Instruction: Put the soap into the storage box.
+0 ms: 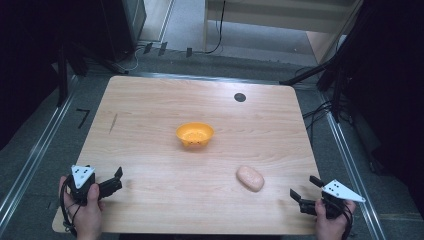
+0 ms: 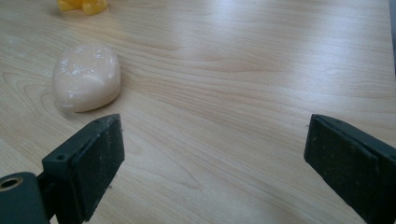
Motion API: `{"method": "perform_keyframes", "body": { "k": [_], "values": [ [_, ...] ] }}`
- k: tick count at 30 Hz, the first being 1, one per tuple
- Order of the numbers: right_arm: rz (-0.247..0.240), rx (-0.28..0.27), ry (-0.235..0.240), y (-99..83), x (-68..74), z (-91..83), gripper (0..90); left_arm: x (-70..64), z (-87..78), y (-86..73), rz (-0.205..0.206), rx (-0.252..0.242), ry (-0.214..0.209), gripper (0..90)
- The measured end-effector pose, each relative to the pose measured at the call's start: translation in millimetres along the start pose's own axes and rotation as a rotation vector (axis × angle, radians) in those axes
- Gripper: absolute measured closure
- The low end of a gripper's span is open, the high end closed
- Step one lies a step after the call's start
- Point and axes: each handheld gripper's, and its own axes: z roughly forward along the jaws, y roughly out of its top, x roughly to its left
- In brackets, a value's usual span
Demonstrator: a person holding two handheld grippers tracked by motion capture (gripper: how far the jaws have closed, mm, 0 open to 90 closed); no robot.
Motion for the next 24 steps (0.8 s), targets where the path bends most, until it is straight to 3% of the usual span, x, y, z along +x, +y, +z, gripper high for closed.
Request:
{"method": "perform_keyframes", "body": {
  "k": [4,7,12,18,20,24],
  "values": [
    [-0.010,0.010,-0.010,0.4,1.3,1.2,6.3,2.9,-0.3,0.1,-0.027,-0.008,0.011,0.0],
    [-0.004,0.033,-0.002,1.1,1.3,2.9,6.3,1.7,-0.6,0.0,-0.022,-0.021,0.029,0.0],
    [0.026,0.086,-0.014,1.9,1.3,5.2,8.4,-4.3,-2.9,-1.7,0.026,-0.054,0.058,0.0],
    [-0.020,0.151,-0.003,9.8,3.6,7.6,8.5,-4.4,-1.6,-1.0,0.038,-0.047,0.046,0.0],
    [-0.026,0.183,0.009,16.2,5.2,9.0,8.5,-7.4,-1.2,-0.9,0.073,-0.036,0.043,0.0],
    [-0.042,0.224,0.015,25.6,9.5,13.1,8.5,-10.4,-1.2,-1.3,0.097,-0.037,0.037,0.0]
  ]
}}
